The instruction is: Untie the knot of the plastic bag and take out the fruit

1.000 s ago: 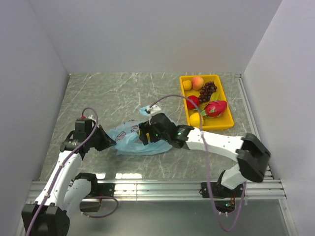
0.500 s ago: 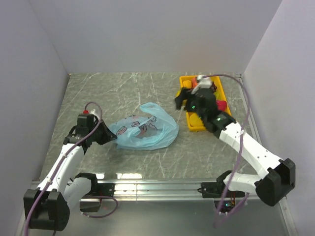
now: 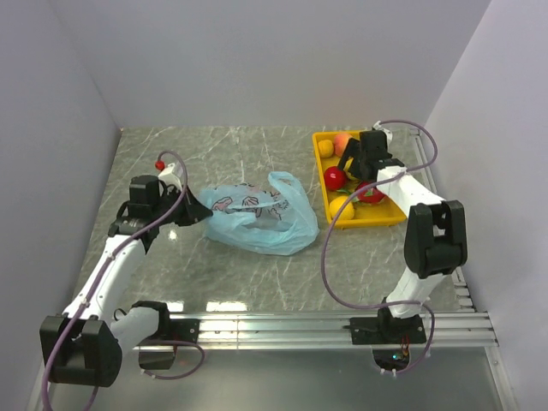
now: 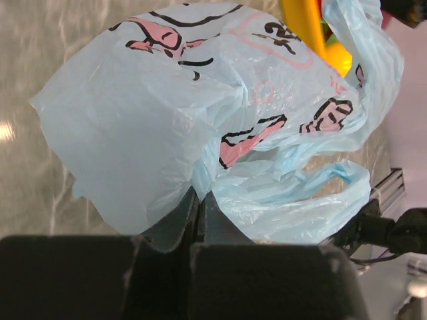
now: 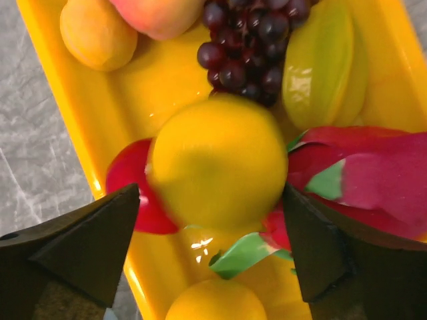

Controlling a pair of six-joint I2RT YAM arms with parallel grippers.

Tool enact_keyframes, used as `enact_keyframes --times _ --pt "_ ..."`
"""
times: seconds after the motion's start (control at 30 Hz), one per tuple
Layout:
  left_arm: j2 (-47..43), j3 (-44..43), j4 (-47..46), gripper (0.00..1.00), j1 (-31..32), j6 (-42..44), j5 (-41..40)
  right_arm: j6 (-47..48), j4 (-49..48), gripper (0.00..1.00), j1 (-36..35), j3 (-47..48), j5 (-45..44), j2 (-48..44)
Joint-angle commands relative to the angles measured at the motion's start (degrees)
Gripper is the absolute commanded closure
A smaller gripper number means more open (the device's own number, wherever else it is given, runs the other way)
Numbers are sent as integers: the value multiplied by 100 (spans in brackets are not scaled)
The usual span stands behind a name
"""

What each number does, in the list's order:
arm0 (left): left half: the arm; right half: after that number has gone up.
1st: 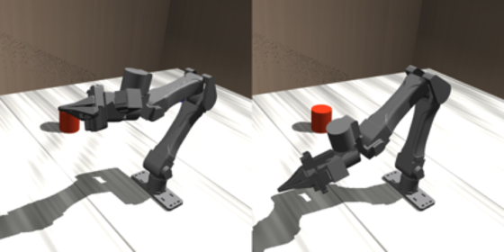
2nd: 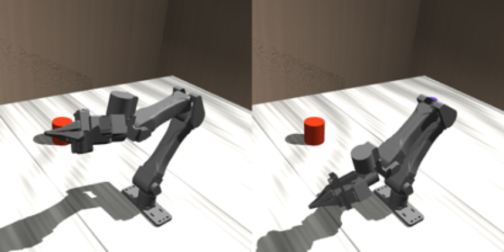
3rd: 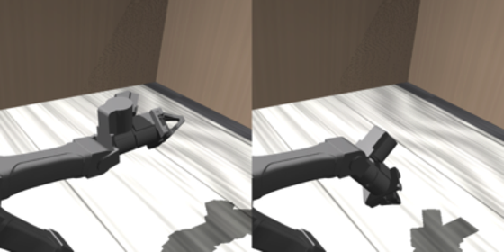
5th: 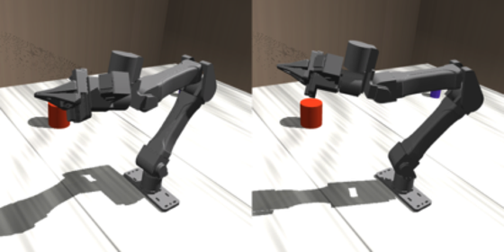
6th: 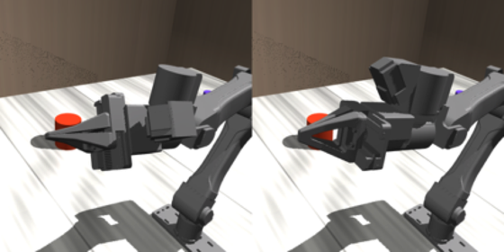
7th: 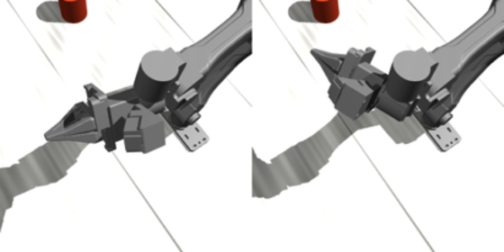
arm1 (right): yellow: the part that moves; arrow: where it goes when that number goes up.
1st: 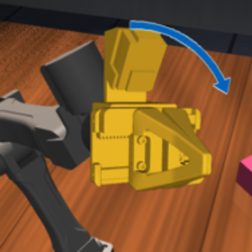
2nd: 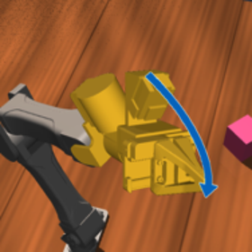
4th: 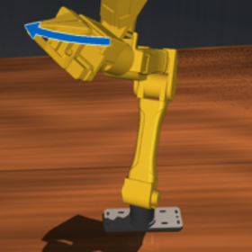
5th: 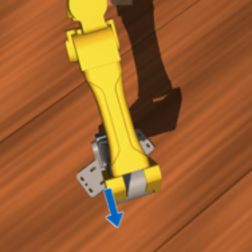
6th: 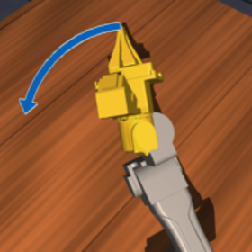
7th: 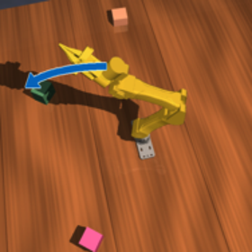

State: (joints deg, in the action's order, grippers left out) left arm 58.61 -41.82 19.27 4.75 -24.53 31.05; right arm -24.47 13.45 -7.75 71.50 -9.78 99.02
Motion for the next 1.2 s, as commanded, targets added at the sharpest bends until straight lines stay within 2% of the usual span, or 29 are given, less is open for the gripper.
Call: enact_keyframes --times 0.0,0.27,0.4,0.6,0.67,0.77,0.93,0.97,1.03,1.17 --pt "-34 -493 -257 99 17 632 507 -146 -132 3 -42 391 196 -339" --pt "-482 -494 -178 99 113 1644 754 -234 -255 2 -446 -540 344 -1762" --pt "-850 -397 -55 99 131 2013 815 -173 -308 3 -946 -1102 476 -2527" --pt "-1106 -406 34 99 140 2321 1008 -40 -106 5 -1422 -1656 530 -3617" --pt "-1150 -379 24 99 140 2313 807 -23 -88 7 -1466 -1832 661 -4030" --pt "-1150 -441 86 99 140 2182 394 38 34 7 -1466 -2096 583 -4531" --pt "-1220 -195 -388 99 140 1663 -370 337 166 8 -1501 -2211 960 -5085" --pt "-1177 -125 -397 99 140 1384 -911 381 158 9 -1528 -2228 1169 -5147" --pt "-1124 68 -354 99 140 1215 -1205 381 140 9 -1571 -2316 1241 -5270" --pt "-1281 552 -459 99 131 207 -1943 399 175 10 -1633 -2474 1163 -5393"
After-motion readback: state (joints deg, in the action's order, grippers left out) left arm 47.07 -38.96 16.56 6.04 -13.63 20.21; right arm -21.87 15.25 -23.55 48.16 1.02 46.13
